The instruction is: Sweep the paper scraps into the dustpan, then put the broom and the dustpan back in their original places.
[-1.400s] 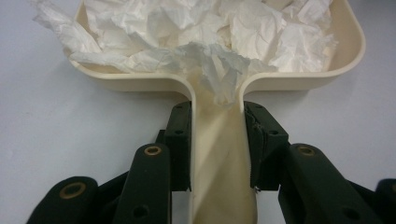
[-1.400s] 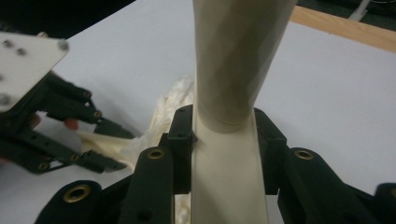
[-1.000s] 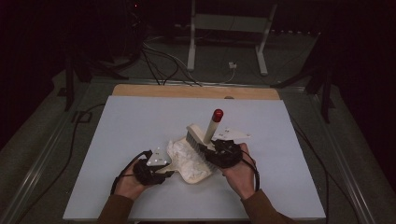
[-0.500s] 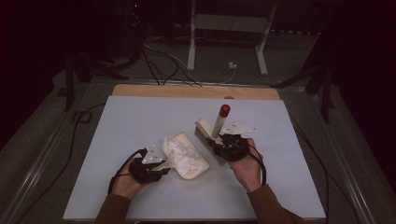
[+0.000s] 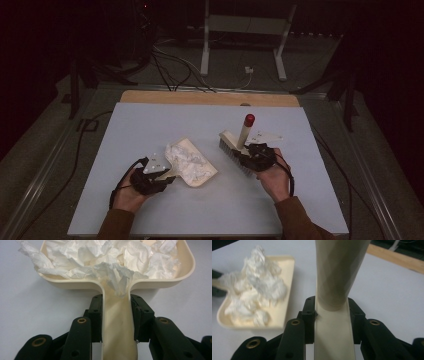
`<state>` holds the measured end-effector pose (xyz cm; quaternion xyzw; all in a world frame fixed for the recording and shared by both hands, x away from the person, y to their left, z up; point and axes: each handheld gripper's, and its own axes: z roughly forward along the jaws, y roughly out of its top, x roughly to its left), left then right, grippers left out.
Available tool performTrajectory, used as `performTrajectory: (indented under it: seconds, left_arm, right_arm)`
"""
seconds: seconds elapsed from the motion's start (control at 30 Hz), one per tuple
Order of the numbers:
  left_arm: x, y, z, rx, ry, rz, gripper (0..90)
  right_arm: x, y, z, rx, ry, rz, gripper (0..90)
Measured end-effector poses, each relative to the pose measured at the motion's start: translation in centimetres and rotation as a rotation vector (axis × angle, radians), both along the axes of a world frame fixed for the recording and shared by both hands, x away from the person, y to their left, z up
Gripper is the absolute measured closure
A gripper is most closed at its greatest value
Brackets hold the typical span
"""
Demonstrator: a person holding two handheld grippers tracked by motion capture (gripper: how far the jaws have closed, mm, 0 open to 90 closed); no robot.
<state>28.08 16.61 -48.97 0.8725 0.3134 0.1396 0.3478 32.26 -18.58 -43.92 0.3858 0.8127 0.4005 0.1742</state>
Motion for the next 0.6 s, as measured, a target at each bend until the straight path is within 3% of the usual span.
performTrajectory:
  seconds: [0.33,0.6]
  left_arm:
    - [-0.1,1.7,0.3,-0.02,-0.014,0.084,67.0]
    - [0.0,2.8,0.2,-0.038,-0.021,0.15,67.0]
  right_arm:
    - [-0.5,-3.9,-0.7,-0.03,0.031,0.024,67.1]
    - [-0.9,-6.0,-2.3,-0.077,0.067,0.087,67.0]
